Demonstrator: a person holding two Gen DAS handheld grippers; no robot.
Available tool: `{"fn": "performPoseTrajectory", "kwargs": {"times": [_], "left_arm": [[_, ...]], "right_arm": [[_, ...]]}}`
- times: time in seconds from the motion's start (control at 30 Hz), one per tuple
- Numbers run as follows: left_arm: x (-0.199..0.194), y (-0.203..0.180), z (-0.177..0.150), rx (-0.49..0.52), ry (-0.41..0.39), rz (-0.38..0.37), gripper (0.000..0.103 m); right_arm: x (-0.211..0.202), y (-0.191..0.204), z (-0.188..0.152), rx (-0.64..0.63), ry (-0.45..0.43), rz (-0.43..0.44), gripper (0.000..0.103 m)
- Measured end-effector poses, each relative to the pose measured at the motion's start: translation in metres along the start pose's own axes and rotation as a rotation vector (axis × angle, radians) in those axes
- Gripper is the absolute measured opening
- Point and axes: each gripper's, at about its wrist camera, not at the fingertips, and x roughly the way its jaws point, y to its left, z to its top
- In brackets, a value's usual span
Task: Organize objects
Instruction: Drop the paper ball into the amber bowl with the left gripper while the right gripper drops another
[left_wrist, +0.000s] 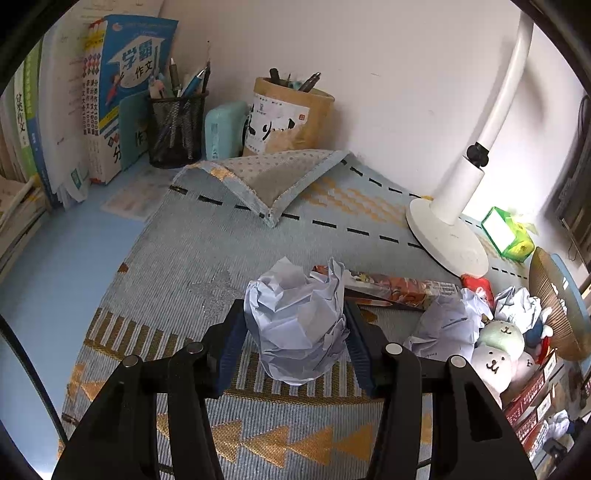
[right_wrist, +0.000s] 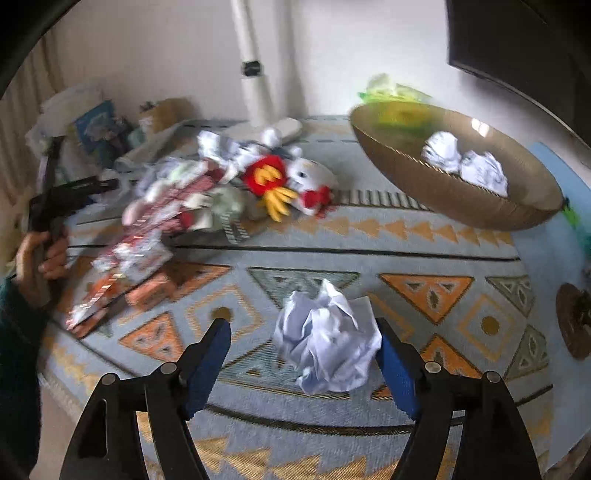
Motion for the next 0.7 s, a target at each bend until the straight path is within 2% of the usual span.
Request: {"fn": "performPoseTrajectory", "kwargs": {"times": [0.03,0.07,0.23,0.37,0.47,0.57,0.7], "left_arm": [[0.0,0.0,0.0,0.001,-0.001,0.0,0.049],[0.0,0.0,0.0,0.002,-0.001,0.001,0.049],[-0.002,-0.003,-0.001,0.021,-0.011,0.007,0.049],[-0.015,-0.028,-0.002,0.11,-0.005,0.025,0.048],[-0.044,-0.063,0.009,0.157,-0.024,-0.058,0.049],[-0.077,-0.122,0.026,0.251,-0.053,-0.147,0.049],[-0.096,-0.202,0.035,0.339,-0.045,-0.304,0.049]], "right_arm": [[0.002,-0.002,-0.001,0.005,0.003,-0.004,0.059],[0.003,-0.004,-0.002,0.012,0.006,0.002,0.053],[-0.007,-0.009,-0.005,0.021,-0.037,-0.011,0.05],[-0.029,-0.012,0.002,-0.004,-0.094,-0.019,0.05],[-0.052,-0.02,0.017,-0.015,-0.168,-0.046,0.05],[-0.069,-0.035,0.036,0.007,-0.236,-0.072,0.05],[-0.086,-0.063,0.066,0.114,-0.316,-0.197,0.051]]}}
